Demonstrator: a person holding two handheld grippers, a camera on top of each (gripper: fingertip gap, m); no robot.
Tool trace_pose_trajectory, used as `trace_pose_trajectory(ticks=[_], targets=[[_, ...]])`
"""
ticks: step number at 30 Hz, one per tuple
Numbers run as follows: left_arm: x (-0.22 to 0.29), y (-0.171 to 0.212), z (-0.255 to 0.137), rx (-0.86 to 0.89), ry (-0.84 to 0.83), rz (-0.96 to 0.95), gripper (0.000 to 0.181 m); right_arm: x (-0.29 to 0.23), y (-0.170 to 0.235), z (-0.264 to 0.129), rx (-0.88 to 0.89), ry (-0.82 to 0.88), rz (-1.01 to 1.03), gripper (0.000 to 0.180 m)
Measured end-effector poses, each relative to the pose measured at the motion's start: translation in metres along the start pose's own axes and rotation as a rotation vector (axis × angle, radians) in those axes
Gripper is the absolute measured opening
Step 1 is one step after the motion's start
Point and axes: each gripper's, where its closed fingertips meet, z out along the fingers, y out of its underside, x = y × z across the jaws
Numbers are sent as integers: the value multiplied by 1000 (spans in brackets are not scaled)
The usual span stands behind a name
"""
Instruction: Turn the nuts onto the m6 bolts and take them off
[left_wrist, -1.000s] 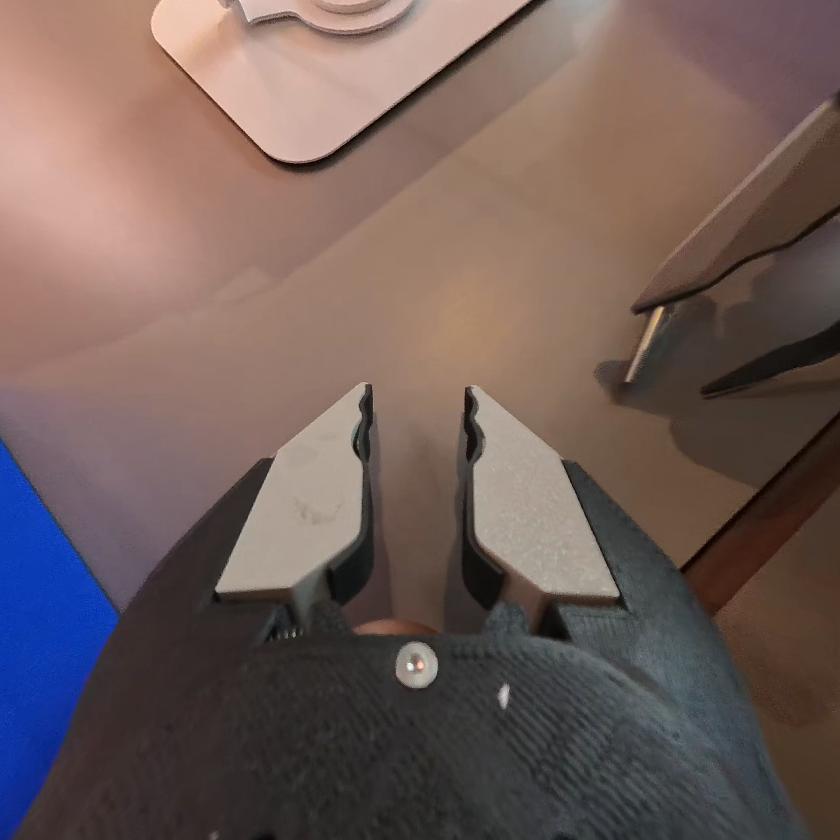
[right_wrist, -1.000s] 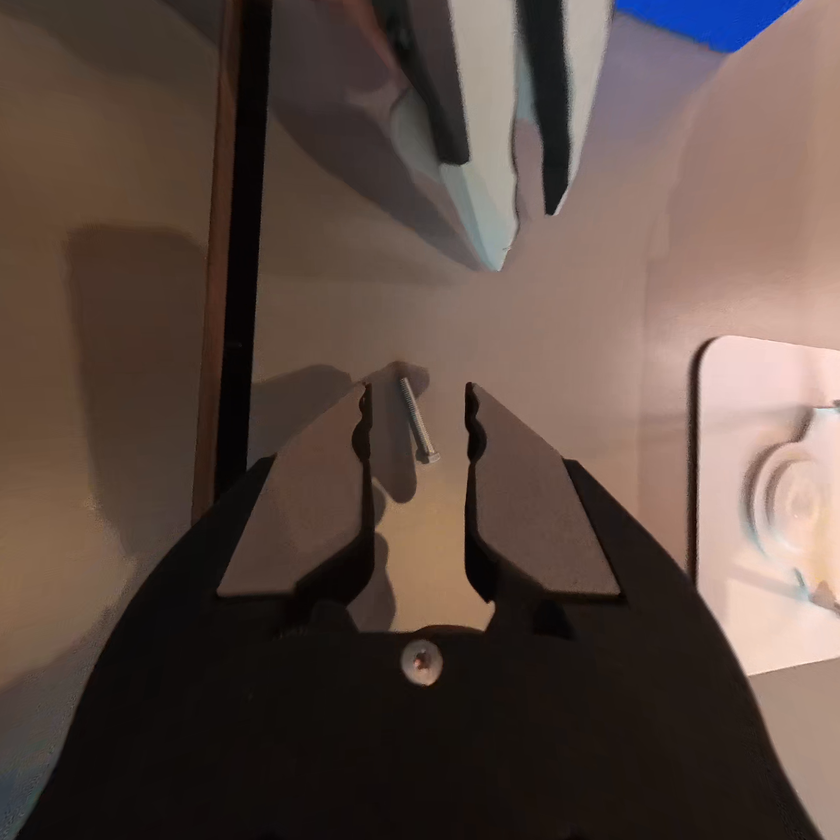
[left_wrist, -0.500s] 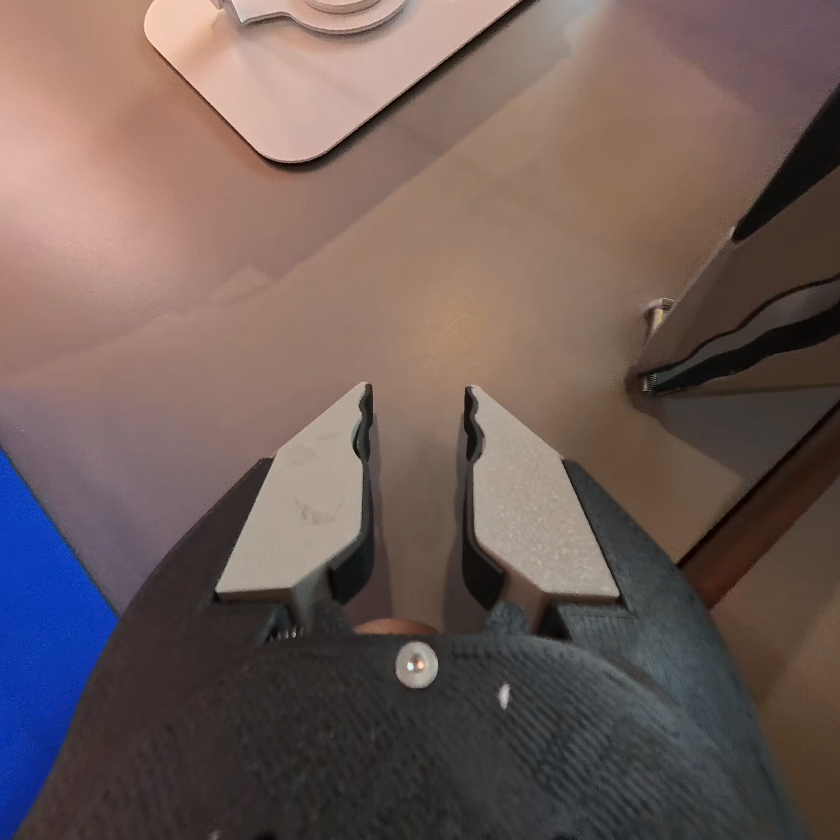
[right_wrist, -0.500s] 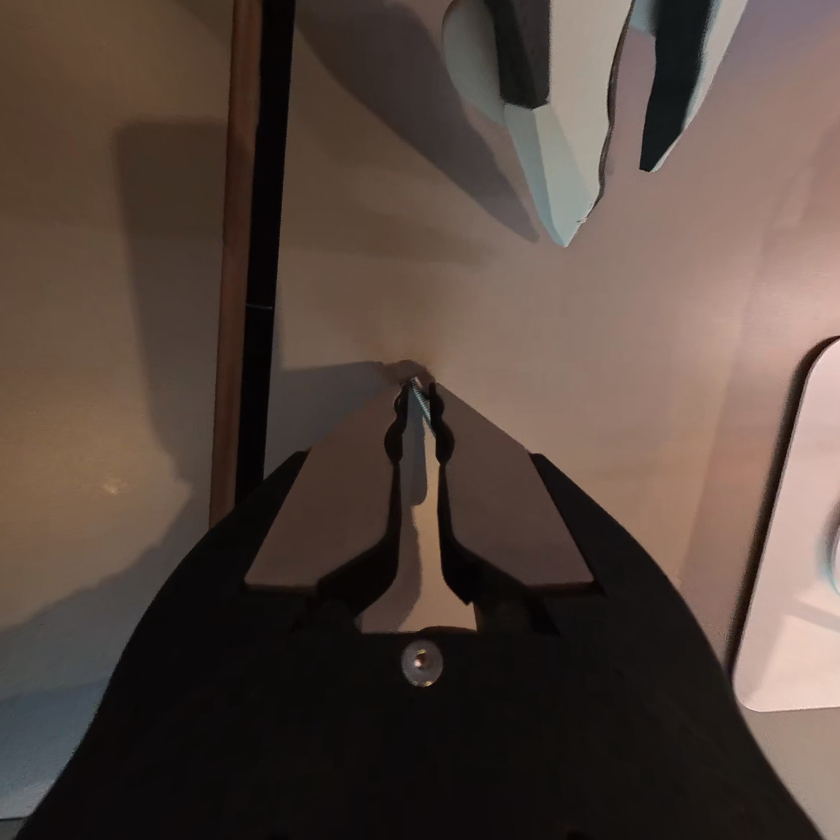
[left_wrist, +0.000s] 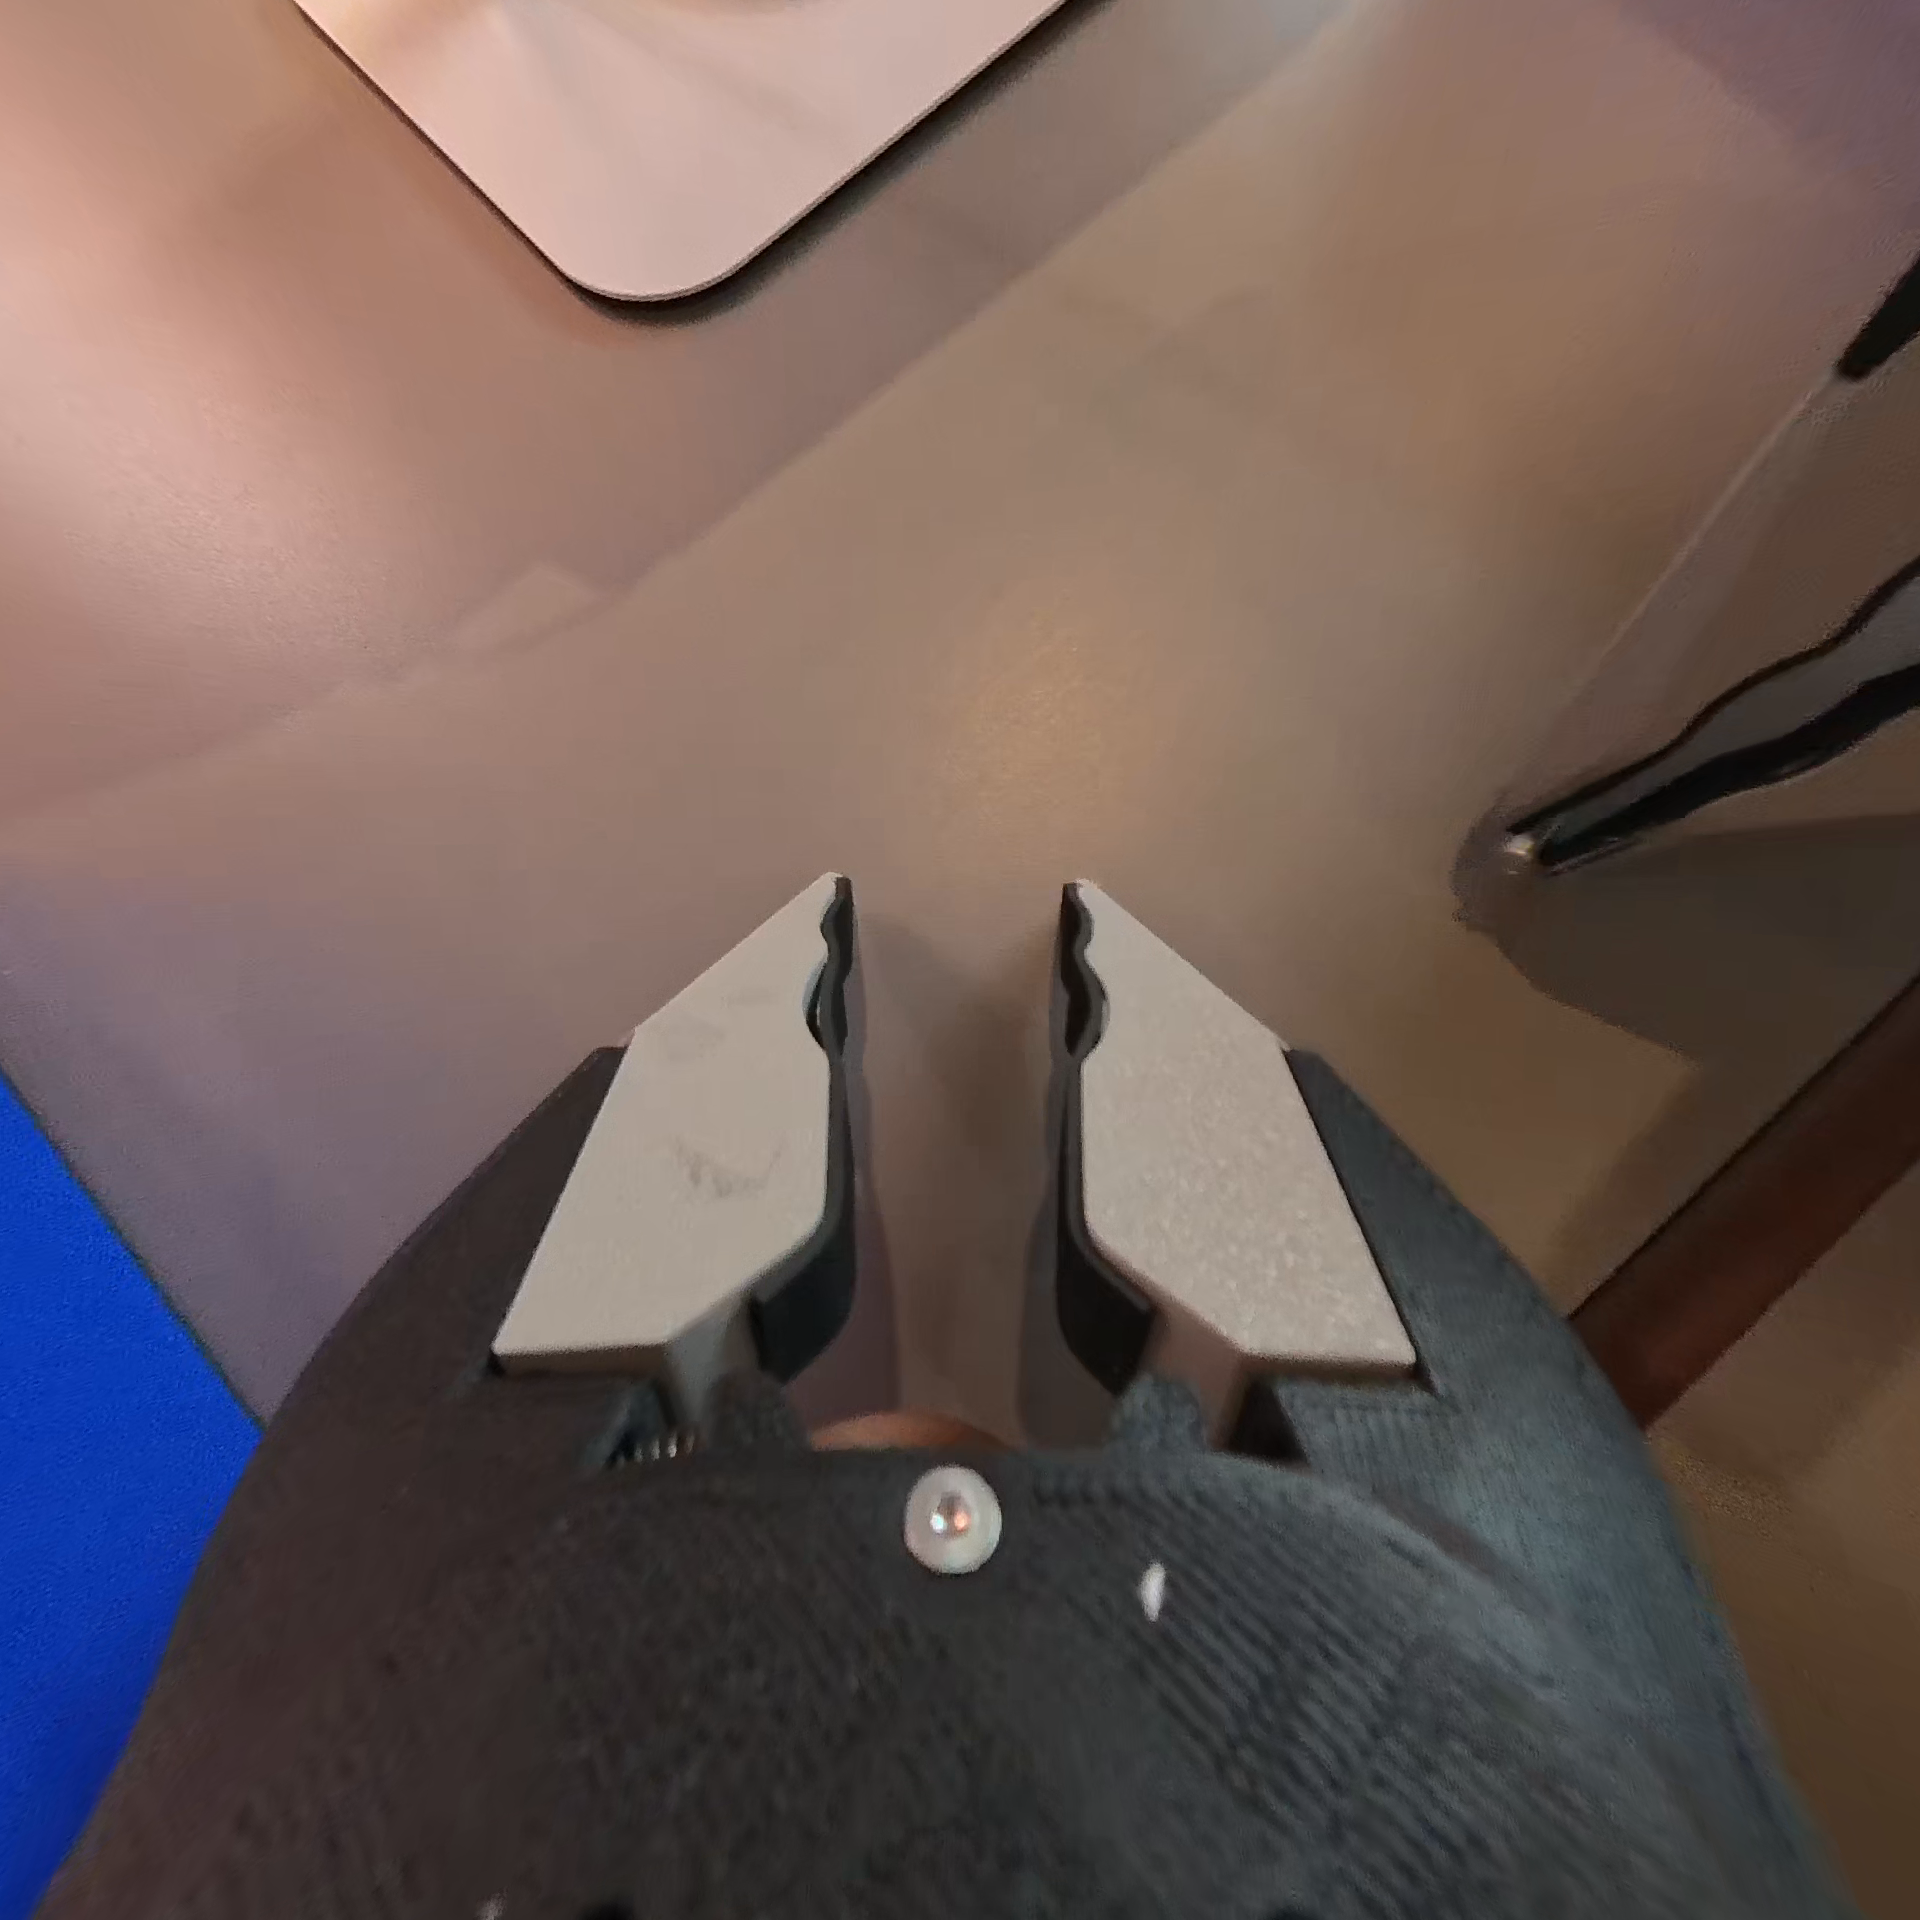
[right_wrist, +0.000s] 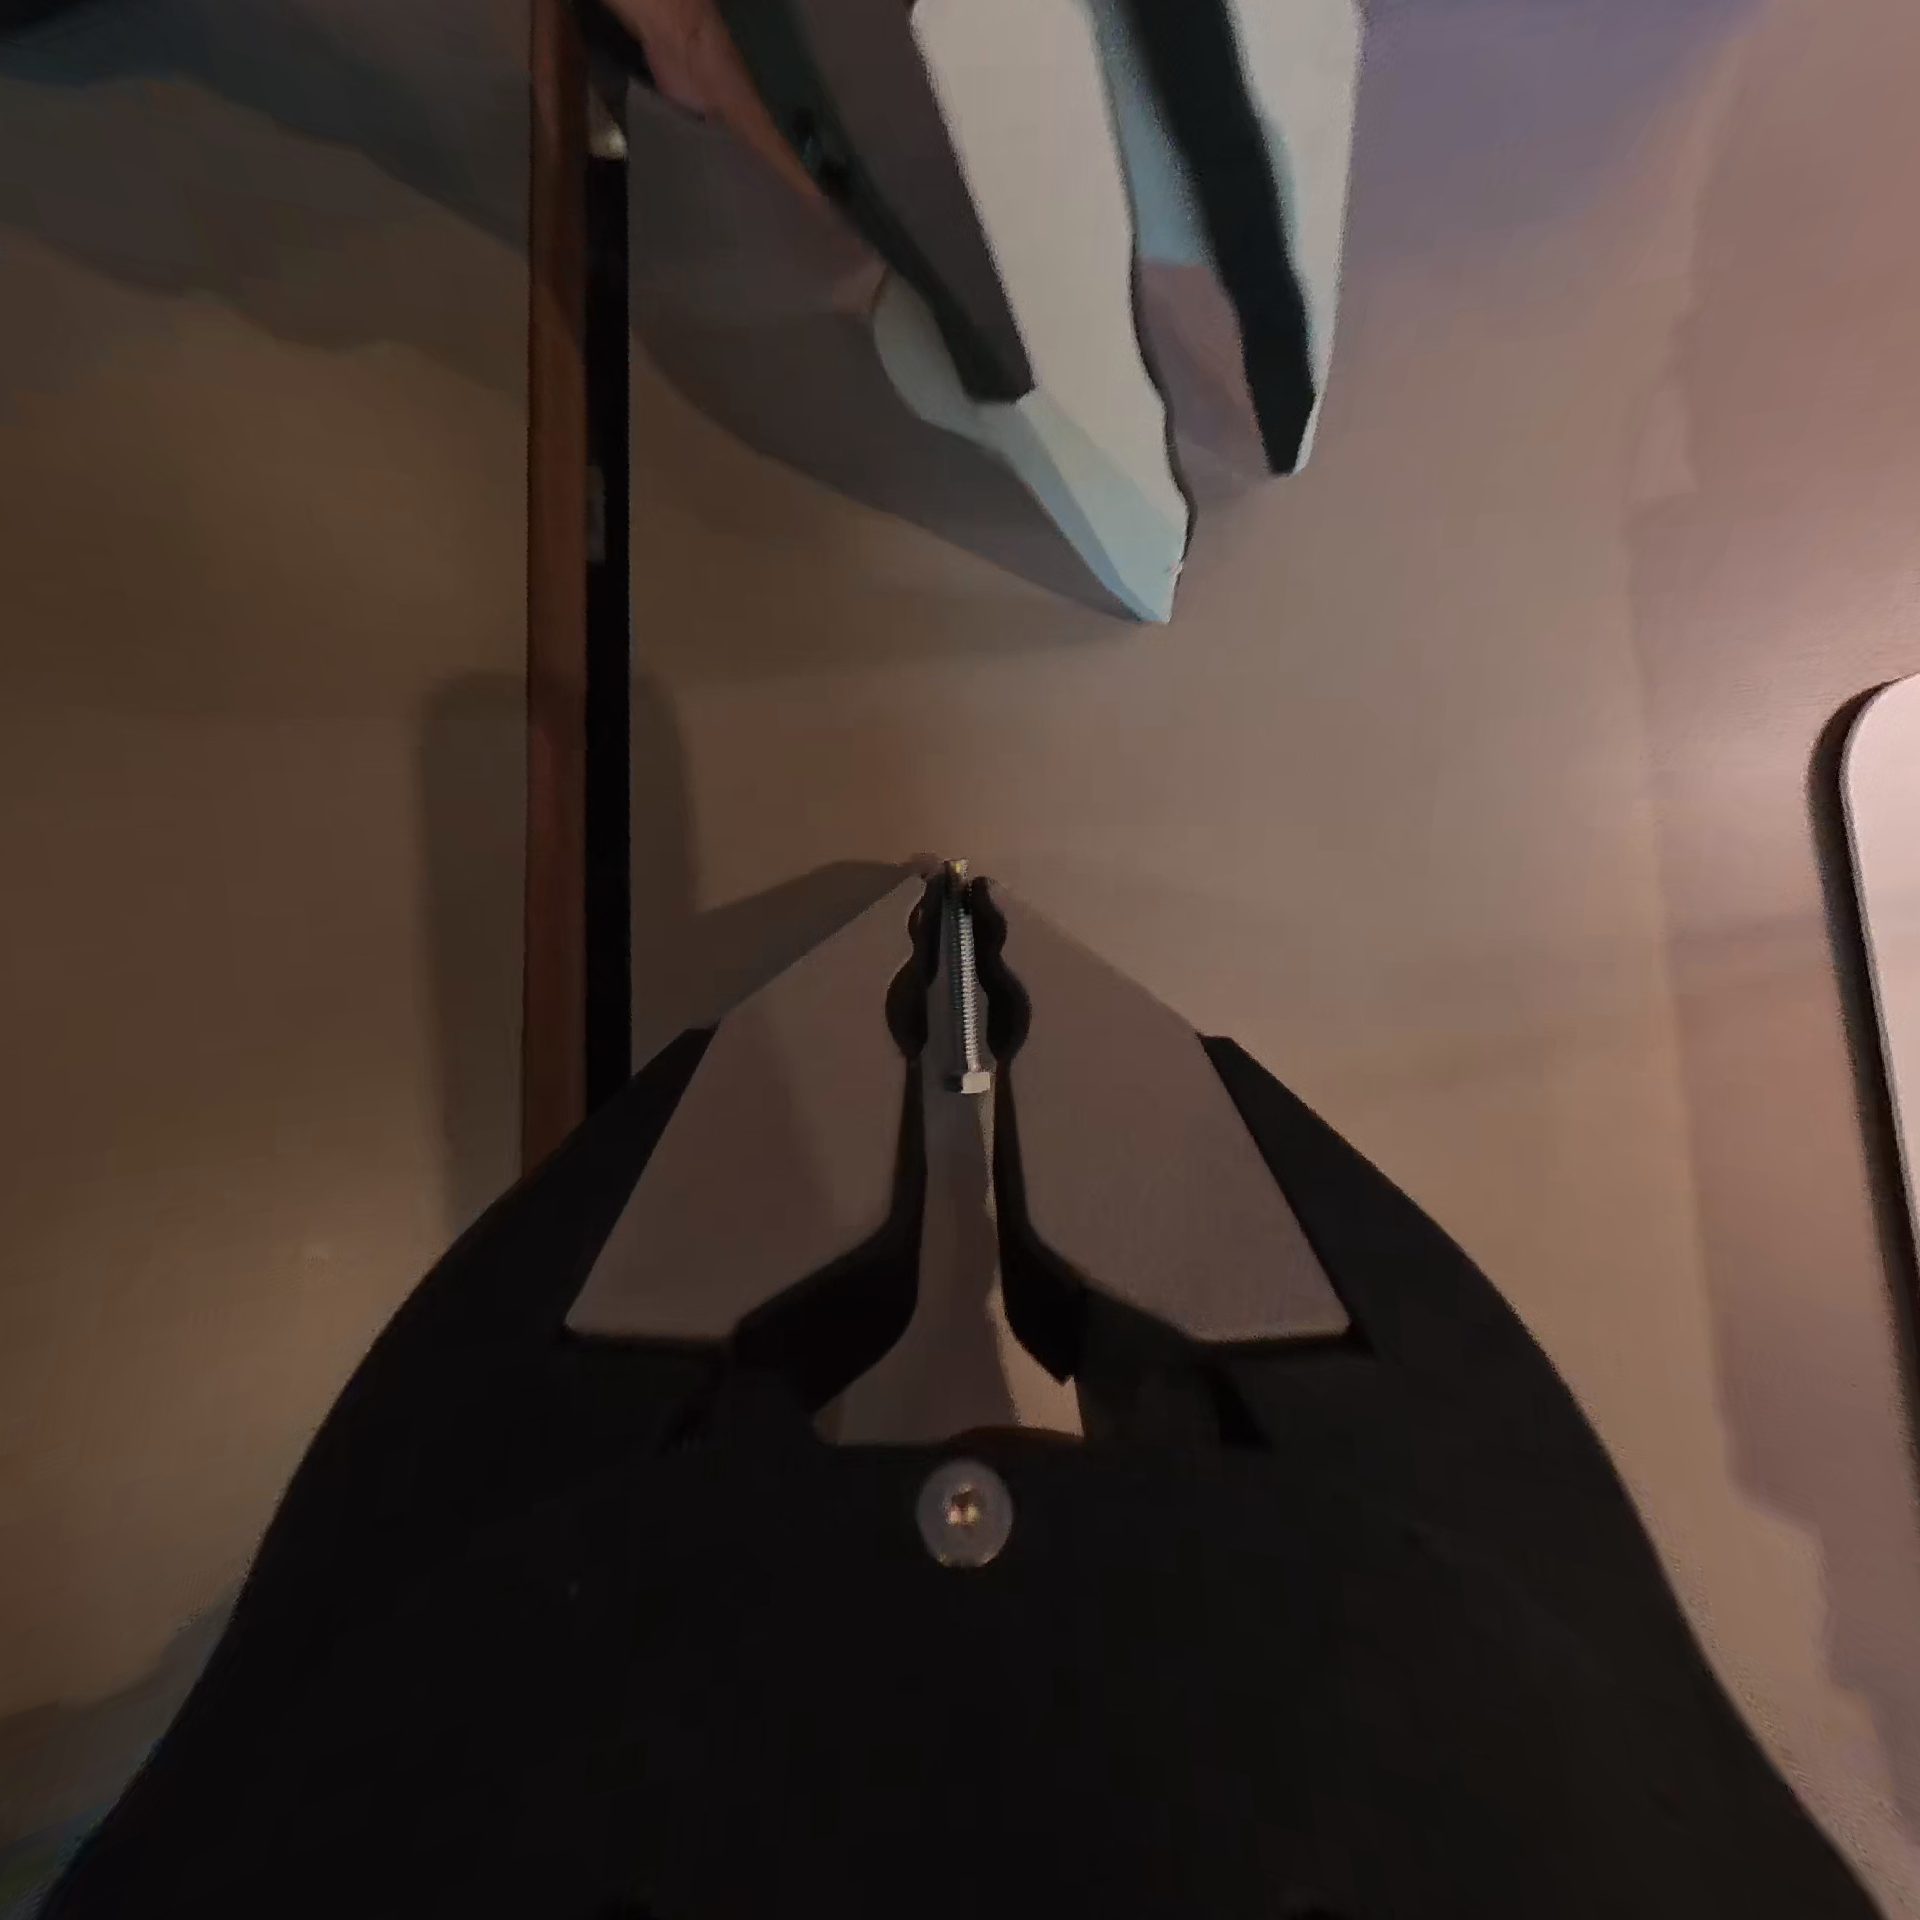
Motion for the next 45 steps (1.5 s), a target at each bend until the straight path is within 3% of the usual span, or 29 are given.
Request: trace_pose_trajectory(ticks=[1, 6, 11, 17, 23, 30, 36, 39, 45], targets=[[1, 0, 0, -1, 3, 2, 38, 1, -4, -2, 36, -3, 25, 2], [6, -1, 0, 2, 29, 20, 37, 12, -25, -14, 241, -2, 166, 2], [38, -20, -10, 117, 222, 22, 37, 19, -58, -39, 513, -51, 283, 2], [66, -42, -25, 248, 382, 19, 36, 19, -86, -63, 709, -96, 335, 2], [86, -60, -49, 376, 566, -27, 34, 22, -96, -72, 779, -75, 351, 2], [97, -69, -65, 459, 657, -24, 28, 23, -98, -78, 830, -73, 372, 2], [97, -72, -66, 478, 659, -42, 21, 23, -97, -79, 857, -83, 390, 2], [97, -75, -70, 503, 693, -77, 9, 22, -98, -81, 876, -85, 395, 2], [94, -72, -66, 475, 651, -50, 8, 24, -95, -81, 872, -76, 398, 2]])
